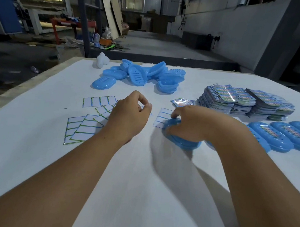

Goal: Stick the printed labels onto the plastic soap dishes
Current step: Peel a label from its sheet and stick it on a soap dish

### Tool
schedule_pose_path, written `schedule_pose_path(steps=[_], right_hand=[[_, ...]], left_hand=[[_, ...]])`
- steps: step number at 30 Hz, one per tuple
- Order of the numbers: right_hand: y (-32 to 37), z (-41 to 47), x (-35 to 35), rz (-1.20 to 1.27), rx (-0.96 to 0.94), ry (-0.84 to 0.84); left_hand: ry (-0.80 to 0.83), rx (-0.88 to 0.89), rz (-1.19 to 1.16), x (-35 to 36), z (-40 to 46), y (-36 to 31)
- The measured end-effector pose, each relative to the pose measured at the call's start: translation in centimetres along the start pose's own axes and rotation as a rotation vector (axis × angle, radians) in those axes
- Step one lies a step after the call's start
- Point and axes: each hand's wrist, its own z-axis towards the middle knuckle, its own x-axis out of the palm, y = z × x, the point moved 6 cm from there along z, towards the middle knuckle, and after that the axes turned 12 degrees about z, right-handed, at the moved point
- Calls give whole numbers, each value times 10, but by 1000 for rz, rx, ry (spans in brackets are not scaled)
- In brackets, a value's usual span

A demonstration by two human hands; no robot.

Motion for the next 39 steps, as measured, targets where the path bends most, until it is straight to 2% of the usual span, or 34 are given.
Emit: schedule_pose_path(steps=[9, 22, 28, 31, 35, 39], right_hand=[[-28, -11, -19, 38, 131, -61], [-43, -11, -23, -33, 147, -13], [-37, -4, -17, 3, 72, 7], [-35, 0, -13, 56, 35, 14], [-32, 3, -11, 165, 26, 38], [-42, 9, -22, 232, 73, -88]], left_hand=[[6, 7, -2, 1, 0, -2], [53, 22, 58, 0, -3, -5], [93, 50, 73, -1, -6, -9], [190, 164, 66, 2, -11, -18], [418, 439, 134, 18, -32, -39], [515, 588, 305, 31, -44, -50]])
